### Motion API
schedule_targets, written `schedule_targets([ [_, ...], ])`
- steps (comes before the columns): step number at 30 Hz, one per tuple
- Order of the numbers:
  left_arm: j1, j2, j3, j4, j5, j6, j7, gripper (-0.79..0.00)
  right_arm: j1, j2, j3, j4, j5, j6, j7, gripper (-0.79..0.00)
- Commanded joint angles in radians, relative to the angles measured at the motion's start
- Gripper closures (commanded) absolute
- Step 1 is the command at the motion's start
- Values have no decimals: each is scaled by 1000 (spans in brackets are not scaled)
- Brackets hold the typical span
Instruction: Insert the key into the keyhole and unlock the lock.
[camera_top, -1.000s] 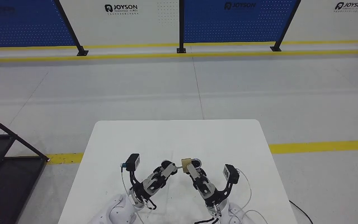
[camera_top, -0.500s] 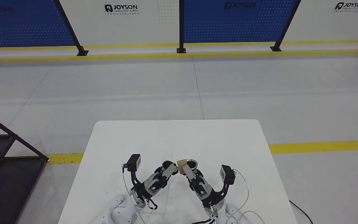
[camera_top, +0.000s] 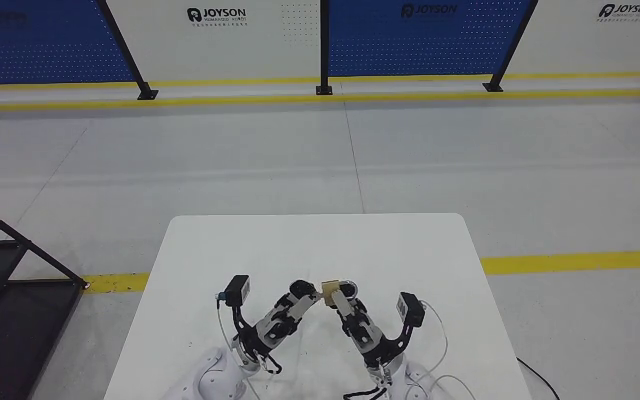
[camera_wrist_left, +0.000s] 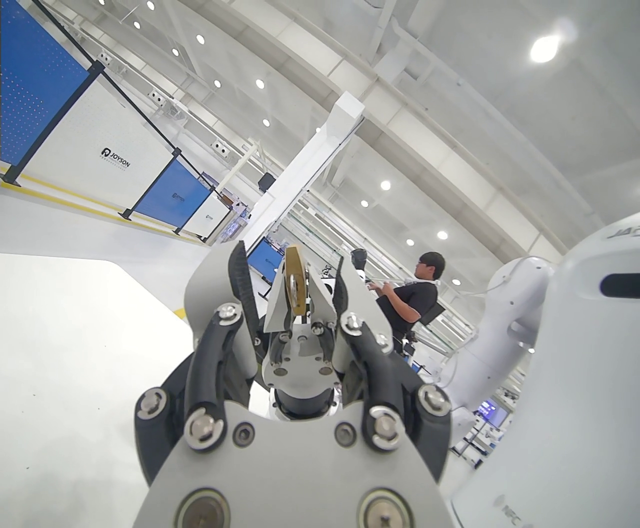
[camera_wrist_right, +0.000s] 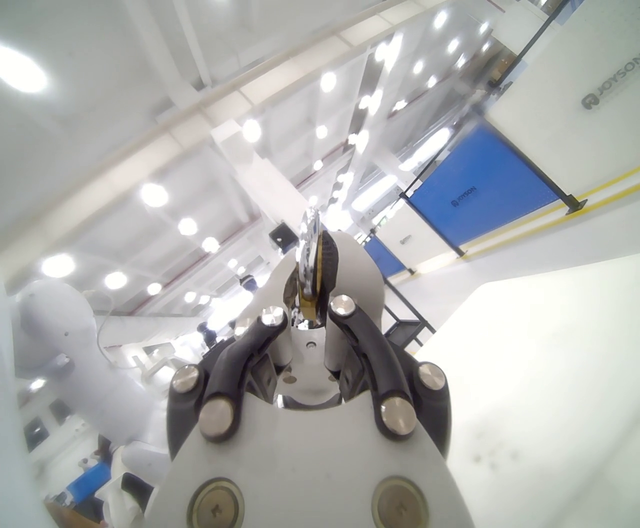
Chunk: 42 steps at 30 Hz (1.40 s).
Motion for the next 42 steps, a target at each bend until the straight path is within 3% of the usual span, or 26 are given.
schedule_targets([
  [1,-1,0,1,3,0,0,-7,-271,0,0,2,-1,8,0,4,0],
  [2,-1,0,1,6,0,0,-10,-222,0,0,3,-1,13,0,6,0],
  [12,-13,-3,7,17,1,0,-26,-194,-2,0,6,-5,32,8,32,0],
  [14,-15,-4,6,18,2,0,-29,-157,-1,-1,4,-5,33,10,38,0],
  [17,-16,-6,4,17,9,0,-33,-9,0,-1,2,-4,33,14,47,0],
  [18,-15,-6,4,17,10,0,-34,0,0,-1,2,-4,34,16,50,0],
  [31,-4,-15,-25,18,117,33,5,0,-2,-2,0,-7,40,31,79,0],
  [42,18,-32,-49,2,417,116,190,0,-13,2,3,-22,69,59,127,0],
])
